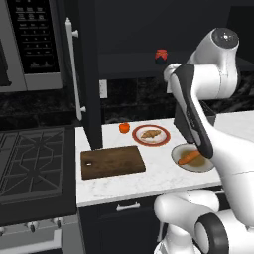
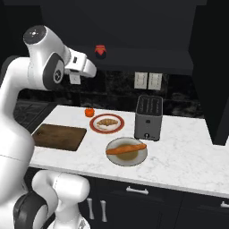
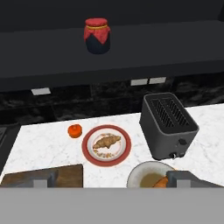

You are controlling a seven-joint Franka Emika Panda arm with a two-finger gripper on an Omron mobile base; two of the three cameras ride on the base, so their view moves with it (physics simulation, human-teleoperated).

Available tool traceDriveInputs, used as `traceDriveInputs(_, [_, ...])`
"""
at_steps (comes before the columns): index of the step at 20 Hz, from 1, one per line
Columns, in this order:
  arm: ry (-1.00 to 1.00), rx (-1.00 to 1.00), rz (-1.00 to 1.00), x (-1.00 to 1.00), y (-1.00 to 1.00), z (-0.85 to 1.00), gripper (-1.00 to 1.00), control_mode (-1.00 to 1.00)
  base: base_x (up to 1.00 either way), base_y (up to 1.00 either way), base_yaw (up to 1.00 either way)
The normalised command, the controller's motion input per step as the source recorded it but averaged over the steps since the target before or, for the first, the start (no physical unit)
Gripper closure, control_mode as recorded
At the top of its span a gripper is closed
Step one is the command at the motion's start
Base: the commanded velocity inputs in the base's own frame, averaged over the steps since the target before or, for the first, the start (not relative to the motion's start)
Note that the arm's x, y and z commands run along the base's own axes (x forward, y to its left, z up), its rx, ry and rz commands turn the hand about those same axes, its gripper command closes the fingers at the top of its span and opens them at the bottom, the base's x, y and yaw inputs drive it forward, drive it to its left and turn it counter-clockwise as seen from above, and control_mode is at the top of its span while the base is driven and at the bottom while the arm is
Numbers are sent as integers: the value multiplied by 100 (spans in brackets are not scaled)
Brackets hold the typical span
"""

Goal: From the different types of pastries on the counter, select a croissant and place it on the cutting board. Then retrieve a jar of jam from the cabinet and place it alongside the croissant on the cutting board.

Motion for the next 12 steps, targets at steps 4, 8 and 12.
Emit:
traceDriveInputs(4, [0, 0, -3, 1, 0, 0, -100, -100, 0, 0, 0])
traceDriveInputs(8, [0, 0, -1, 12, 7, 0, -100, -100, 0, 0, 0])
traceDriveInputs(12, [0, 5, 0, 30, -2, 16, -100, -100, 0, 0, 0])
